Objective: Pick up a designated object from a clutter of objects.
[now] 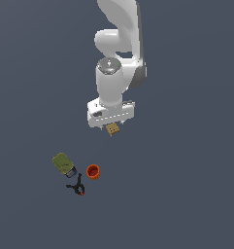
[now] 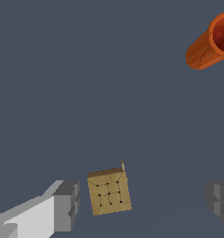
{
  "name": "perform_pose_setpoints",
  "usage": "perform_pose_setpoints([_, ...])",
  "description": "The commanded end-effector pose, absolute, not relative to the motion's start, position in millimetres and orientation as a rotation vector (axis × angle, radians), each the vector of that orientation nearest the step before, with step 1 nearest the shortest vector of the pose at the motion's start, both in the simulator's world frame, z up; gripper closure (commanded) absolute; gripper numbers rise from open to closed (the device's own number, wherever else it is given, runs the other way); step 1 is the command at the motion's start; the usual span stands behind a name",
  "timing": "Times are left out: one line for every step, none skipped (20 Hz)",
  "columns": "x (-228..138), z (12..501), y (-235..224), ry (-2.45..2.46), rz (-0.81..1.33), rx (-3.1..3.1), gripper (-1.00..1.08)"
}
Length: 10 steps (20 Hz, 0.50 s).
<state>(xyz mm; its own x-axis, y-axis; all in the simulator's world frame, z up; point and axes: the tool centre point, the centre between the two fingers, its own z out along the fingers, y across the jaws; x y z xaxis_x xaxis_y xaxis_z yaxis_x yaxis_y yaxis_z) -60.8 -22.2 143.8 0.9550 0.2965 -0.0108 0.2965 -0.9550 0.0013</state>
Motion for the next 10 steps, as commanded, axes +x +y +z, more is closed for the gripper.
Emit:
perform_pose_setpoints([-73, 125, -22, 0.525, -0.012, 3.095, -0.92])
perform_pose_setpoints([-78, 118, -22, 0.547, -0.011, 3.092, -0.92])
perform_pose_setpoints([-83, 111, -22, 0.567, -0.010, 3.088, -0.92])
perform_pose_setpoints([-88, 105, -22, 0.586, -0.009, 3.085, -0.92])
perform_pose_setpoints([-93, 100, -22, 0.603, -0.008, 3.082, -0.92])
perform_pose_setpoints([-97, 95, -22, 0.620, -0.007, 3.079, -0.92])
perform_pose_setpoints([-102, 90, -21, 0.636, -0.006, 3.076, -0.92])
perform_pose_setpoints([-106, 86, -21, 0.650, -0.005, 3.073, -0.92])
perform_pose_setpoints([-110, 82, -21, 0.664, -0.005, 3.070, -0.92])
perform_pose_setpoints([-113, 78, -21, 0.676, -0.004, 3.067, -0.92])
